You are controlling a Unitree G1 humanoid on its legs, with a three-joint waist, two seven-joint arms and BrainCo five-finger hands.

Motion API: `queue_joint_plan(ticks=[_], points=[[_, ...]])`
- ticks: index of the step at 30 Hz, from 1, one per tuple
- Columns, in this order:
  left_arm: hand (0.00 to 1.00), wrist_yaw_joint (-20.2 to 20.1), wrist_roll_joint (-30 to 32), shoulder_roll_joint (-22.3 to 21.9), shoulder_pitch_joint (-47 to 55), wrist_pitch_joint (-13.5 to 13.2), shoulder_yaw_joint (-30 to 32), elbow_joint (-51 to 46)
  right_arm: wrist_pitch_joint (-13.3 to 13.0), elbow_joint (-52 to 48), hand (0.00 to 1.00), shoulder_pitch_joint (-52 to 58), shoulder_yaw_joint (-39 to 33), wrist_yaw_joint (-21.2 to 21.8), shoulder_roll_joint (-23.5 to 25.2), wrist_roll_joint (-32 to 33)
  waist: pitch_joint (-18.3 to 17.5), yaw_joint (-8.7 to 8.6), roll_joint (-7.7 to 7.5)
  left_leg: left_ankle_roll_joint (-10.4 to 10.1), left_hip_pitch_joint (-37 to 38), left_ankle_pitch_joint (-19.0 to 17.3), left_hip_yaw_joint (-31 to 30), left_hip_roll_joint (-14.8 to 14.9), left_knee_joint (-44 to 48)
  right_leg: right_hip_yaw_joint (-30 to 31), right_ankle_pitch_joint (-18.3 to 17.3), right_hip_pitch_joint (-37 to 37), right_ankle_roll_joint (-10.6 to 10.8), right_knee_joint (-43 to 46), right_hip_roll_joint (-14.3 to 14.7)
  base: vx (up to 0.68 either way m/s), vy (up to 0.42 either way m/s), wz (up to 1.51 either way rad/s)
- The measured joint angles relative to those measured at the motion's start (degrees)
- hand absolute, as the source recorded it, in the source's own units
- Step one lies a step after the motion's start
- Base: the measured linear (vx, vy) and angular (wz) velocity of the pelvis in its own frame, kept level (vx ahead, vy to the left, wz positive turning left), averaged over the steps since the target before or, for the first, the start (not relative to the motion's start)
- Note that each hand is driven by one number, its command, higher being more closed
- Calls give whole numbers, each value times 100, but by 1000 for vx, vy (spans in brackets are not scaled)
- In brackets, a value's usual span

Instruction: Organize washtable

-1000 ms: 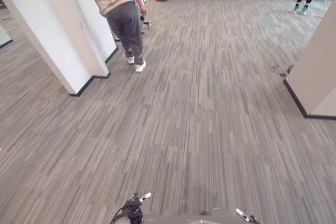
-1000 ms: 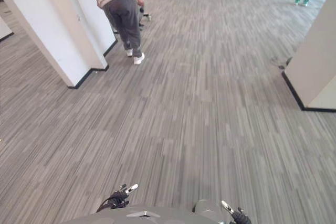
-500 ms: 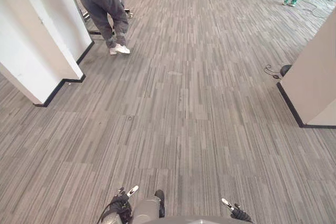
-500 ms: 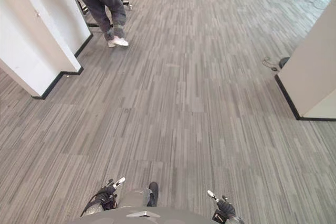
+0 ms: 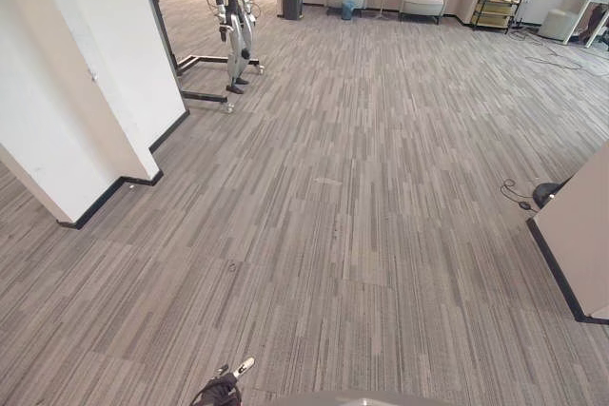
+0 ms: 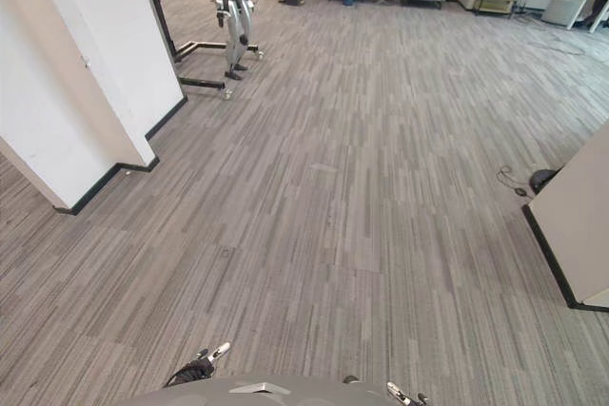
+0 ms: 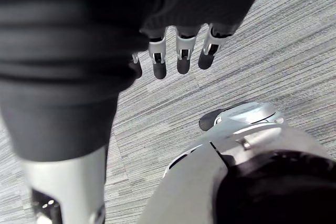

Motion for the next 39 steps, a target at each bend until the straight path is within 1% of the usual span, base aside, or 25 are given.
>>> queue_joint_plan(ticks=[7,10,13,14,15,16,17,18,19,20,21,24,25,27,28,29,30,31,32,33,34,35,36,38,39], points=[[0,1,6,4,-8,13,-64,7,7,6,0,-3,-83,-1,-15,63,-2,-11,51,-47,-35,-30,4,29,-118,-5,-30,-55,-1,-99,38,10,-8,-2],[0,5,81,13,-72,25,-229,13,18,12,0,-25,-213,-6,-51,246,30,-50,117,-92,-68,-70,9,138,-227,-15,-181,-209,-77,57,139,70,-45,-3],[0,20,292,86,-120,97,-242,53,25,15,0,-160,-312,-13,-34,455,4,-181,171,-186,-430,-299,3,364,-48,-54,-859,-1075,-352,1349,241,155,-150,-2],[0,24,326,121,-149,160,-172,76,32,17,0,-174,-298,-11,-39,499,15,-184,151,-261,-629,-491,27,460,237,-91,-1311,-1472,-445,2092,279,348,-200,-7],[0,36,338,158,-65,174,40,67,60,41,0,-164,-286,-14,-35,627,24,-155,136,-398,-722,-602,72,542,860,-90,-1773,-1499,-431,2361,314,397,-204,-3],[0,36,339,177,-77,181,193,47,83,43,0,-188,-298,-18,-30,671,68,-159,112,-380,-992,-640,73,570,1585,-111,-1952,-1464,-497,2485,337,411,-256,1],[0,40,267,109,-53,166,550,-84,93,40,0,-188,-320,-13,-23,670,148,-125,97,-37,-1773,-146,42,587,3362,-95,-2144,-1301,-594,2558,381,284,-214,3],[0,48,213,86,-51,142,634,-171,92,28,0,-209,-319,-14,-31,671,248,-81,12,32,-2110,241,-1,611,4092,-68,-2195,-1114,-637,2509,386,327,-256,-20],[0,58,187,81,-19,113,621,-290,86,15,0,-260,-295,-16,-53,672,390,33,93,-8,-2670,507,-82,593,5294,-47,-2321,-804,-751,2450,427,365,-193,-27],[0,59,169,147,39,97,478,-278,87,14,0,-335,-272,-16,-110,671,409,25,134,-17,-3189,417,-27,547,5816,-39,-2367,-526,-737,2264,463,406,-219,-22],[0,60,169,181,63,92,449,-272,89,17,0,-351,-264,-16,-117,669,405,20,122,-16,-3416,376,93,524,5813,-23,-2371,-348,-730,2095,471,370,-182,-3],[0,77,179,179,297,82,474,-194,89,30,0,-584,-252,-20,-115,666,470,101,24,-55,-3955,351,691,333,3775,155,-2312,445,-634,1240,483,27,-79,-25],[0,75,178,168,326,89,505,-109,87,30,0,-689,-254,-20,-113,666,499,162,4,-139,-4015,459,715,237,2855,219,-2314,651,-631,1024,494,-150,-12,-51],[0,87,217,123,519,142,500,19,28,24,0,-791,-275,-23,-131,659,490,346,27,-178,-3933,1080,665,62,405,484,-2331,1178,-568,477,576,120,43,-63],[0,90,253,108,560,154,512,52,-2,21,0,-802,-275,-23,-123,659,490,365,36,-71,-3988,1148,684,40,353,520,-2397,1303,-459,492,584,599,121,-55],[0,91,289,95,622,201,654,131,-3,1,0,-793,-334,-26,-60,656,462,374,-32,313,-4048,1639,598,-37,812,610,-2509,1431,-279,802,512,760,167,-44],[0,94,296,115,701,202,877,148,11,12,0,-764,-406,-18,41,642,395,399,-132,471,-3995,1801,691,-71,1235,722,-2539,1314,-224,1570,381,737,175,-34],[0,95,292,167,698,199,932,166,15,27,0,-741,-490,-18,111,638,353,389,-255,470,-3956,1660,724,-164,1405,749,-2516,1174,-192,2079,264,682,164,1],[0,112,298,343,676,195,939,170,18,51,0,-690,-633,-13,222,633,269,310,-533,530,-3786,1270,767,-425,1595,740,-2083,736,47,3290,17,591,145,46],[0,123,332,405,603,192,898,146,23,126,0,-650,-797,-10,236,603,292,258,-596,563,-3487,979,664,-602,1687,704,-938,410,129,4328,-43,541,143,63],[0,126,380,398,561,187,877,117,22,225,0,-614,-859,-6,217,601,303,214,-567,597,-3289,853,566,-650,1671,685,-208,273,349,4750,-67,442,165,75],[0,141,401,431,443,199,667,103,24,265,0,-614,-899,1,195,595,348,153,-516,688,-2814,690,390,-782,1592,546,-259,-125,321,5750,-215,308,118,65],[0,148,401,423,297,207,468,-20,11,235,0,-646,-898,20,176,562,481,114,-448,763,-2179,599,177,-811,1340,423,-769,-502,-20,6542,-231,220,89,57],[0,161,393,321,53,175,272,-158,7,125,0,-627,-898,83,133,444,641,1,-126,845,-1342,508,-128,-604,930,296,-1372,-1158,-422,6657,-25,-70,40,53],[0,171,393,227,-38,148,271,-265,7,-52,0,-559,-887,91,83,438,618,-40,-6,825,-1113,350,-215,-442,807,302,-1547,-1615,-474,6351,166,-305,58,60]])
